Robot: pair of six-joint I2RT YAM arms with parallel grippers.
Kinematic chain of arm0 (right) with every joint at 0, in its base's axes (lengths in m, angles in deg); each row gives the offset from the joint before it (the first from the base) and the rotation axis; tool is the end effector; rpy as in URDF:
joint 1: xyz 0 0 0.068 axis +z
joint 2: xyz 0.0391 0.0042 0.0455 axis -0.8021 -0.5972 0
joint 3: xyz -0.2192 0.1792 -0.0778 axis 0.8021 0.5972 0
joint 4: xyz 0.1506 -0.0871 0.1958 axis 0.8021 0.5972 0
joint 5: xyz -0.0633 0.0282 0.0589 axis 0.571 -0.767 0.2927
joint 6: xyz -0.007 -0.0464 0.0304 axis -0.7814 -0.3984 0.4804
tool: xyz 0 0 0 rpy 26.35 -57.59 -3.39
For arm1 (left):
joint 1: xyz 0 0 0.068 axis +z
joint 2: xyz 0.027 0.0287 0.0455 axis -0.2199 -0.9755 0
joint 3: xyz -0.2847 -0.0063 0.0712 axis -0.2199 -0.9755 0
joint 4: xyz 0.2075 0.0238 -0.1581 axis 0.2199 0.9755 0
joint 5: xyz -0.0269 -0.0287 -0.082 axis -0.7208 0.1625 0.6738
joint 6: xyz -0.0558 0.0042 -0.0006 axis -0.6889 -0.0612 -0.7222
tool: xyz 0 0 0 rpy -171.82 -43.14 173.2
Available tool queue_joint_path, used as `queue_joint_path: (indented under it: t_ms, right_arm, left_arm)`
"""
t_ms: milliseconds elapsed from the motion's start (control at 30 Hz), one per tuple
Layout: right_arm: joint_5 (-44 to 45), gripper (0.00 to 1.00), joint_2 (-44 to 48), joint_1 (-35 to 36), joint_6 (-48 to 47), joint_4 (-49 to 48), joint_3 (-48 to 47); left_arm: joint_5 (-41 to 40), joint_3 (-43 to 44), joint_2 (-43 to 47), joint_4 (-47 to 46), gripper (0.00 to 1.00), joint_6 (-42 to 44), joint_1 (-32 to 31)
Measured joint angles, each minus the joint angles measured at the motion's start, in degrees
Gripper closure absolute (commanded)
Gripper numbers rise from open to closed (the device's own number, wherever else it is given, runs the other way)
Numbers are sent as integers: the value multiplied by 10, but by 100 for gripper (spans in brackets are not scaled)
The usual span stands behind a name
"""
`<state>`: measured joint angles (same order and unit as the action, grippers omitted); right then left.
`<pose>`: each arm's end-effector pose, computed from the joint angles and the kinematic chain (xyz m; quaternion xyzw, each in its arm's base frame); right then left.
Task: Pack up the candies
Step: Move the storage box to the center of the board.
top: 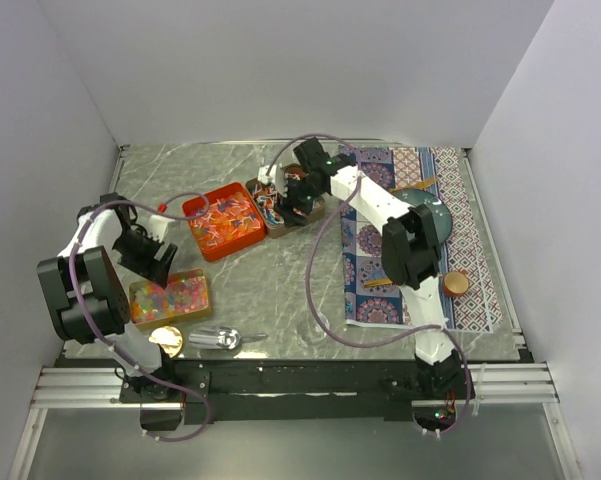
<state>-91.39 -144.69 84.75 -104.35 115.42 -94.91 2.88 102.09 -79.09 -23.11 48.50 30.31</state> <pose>0.4232 0.2821 0.2494 -0.6577 0.6553 0.2166 0.3018 0.2777 0.0777 0.2188 0.2312 0.9635 -0.0959 0.0951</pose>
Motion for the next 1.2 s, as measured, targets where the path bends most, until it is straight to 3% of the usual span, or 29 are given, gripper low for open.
queue_joint_path:
  t_ms: [300,467,667,767,833,967,1200]
  right_arm:
    - [-93,29,181,129,-5,-24,180]
    - [-100,29,184,143,13,-39,196]
    - [-90,29,185,139,20,-50,221]
    - [-85,29,188,153,26,-67,259]
    - [-82,29,188,168,33,-73,279]
    - [-82,29,188,202,42,-80,286]
    - [-101,30,187,248,47,-87,283]
  left_arm:
    - [-2,-32,-2,-61,27,3,3]
    - [1,-32,-25,-92,33,-2,3]
    - [25,18,-83,-109,49,-38,3]
    - [39,64,-117,-115,43,-52,3]
    - [49,82,-132,-118,30,-59,4]
    - [69,79,-123,-115,20,-61,7]
    - [127,58,33,-46,14,-32,18]
